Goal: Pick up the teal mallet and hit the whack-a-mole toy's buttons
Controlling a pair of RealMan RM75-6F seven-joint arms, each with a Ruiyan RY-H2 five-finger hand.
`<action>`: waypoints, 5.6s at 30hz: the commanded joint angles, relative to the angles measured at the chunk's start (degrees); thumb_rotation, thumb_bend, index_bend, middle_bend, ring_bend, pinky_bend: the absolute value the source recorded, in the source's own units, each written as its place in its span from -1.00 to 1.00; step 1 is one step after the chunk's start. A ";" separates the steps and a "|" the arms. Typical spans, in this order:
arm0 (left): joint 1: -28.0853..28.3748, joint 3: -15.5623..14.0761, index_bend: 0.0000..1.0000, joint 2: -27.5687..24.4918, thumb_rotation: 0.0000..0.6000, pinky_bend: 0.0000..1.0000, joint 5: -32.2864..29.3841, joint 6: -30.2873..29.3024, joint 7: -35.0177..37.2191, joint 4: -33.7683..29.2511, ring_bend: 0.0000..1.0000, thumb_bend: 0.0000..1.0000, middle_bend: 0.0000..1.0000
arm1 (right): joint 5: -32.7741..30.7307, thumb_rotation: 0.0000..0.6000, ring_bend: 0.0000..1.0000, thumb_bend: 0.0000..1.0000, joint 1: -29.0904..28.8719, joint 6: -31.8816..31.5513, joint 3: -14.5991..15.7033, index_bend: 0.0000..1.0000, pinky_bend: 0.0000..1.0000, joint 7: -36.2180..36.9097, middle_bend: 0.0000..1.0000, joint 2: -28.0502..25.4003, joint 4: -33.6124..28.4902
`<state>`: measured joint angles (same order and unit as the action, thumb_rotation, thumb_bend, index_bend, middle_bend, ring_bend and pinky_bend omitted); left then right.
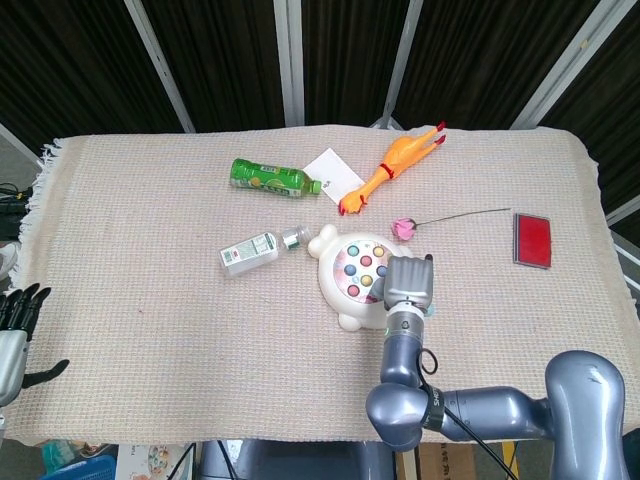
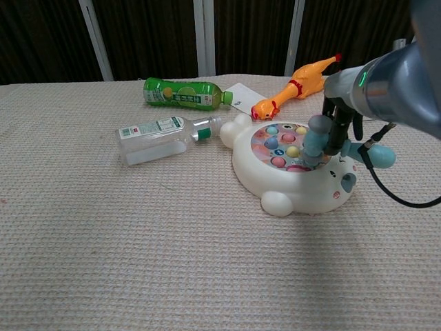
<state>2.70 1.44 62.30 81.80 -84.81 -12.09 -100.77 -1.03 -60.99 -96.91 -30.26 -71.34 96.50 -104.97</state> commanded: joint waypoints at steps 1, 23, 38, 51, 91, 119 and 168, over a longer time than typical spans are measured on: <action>-0.05 -0.01 -0.85 -0.02 1.00 -1.00 0.05 -0.10 0.06 -0.02 -1.00 -1.00 -1.00 | -0.14 1.00 0.03 0.11 0.15 0.07 0.23 0.68 -0.60 -0.17 0.26 -0.04 0.23; -0.15 -0.18 -0.85 0.04 1.00 -1.00 0.46 -0.25 -0.06 -0.05 -1.00 -1.00 -1.00 | 1.76 1.00 0.03 0.11 -1.03 -0.07 2.38 0.69 -0.60 -2.30 0.27 1.63 2.29; -0.25 -0.17 -0.85 -0.14 1.00 -1.00 0.50 -0.36 0.31 -0.03 -1.00 -1.00 -1.00 | 1.80 1.00 0.03 0.11 -1.86 -0.26 1.49 0.71 -0.59 -4.06 0.27 2.65 3.54; -0.37 -0.27 -0.85 -0.18 1.00 -1.00 0.71 -0.51 0.41 -0.11 -1.00 -1.00 -1.00 | 3.05 1.00 0.03 0.11 -3.09 -2.47 -0.23 0.71 -0.59 -4.83 0.27 2.00 0.21; -0.65 -0.15 -0.85 -0.64 1.00 -1.00 0.80 -0.85 1.44 0.10 -1.00 -1.00 -1.00 | 2.08 1.00 0.03 0.11 -5.07 2.21 -0.31 0.73 -0.59 -6.55 0.27 6.39 10.64; -0.75 -0.38 -0.85 -0.66 1.00 -1.00 1.32 -0.94 1.46 0.05 -1.00 -1.00 -1.00 | 5.53 1.00 0.03 0.11 -4.66 -2.55 -1.26 0.73 -0.59 -8.41 0.28 3.07 5.05; -1.00 -0.30 -0.84 1.63 1.00 -1.00 6.33 -4.28 2.45 3.69 -1.00 -1.00 -1.00 | 3.14 1.00 -0.06 0.11 16.76 21.74 15.16 0.73 -0.59 5.76 0.24 -17.30 5.49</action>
<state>1.70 1.15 63.93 88.13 -89.10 -9.63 -97.08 1.94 -44.44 -75.52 -15.34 -65.85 79.18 -99.74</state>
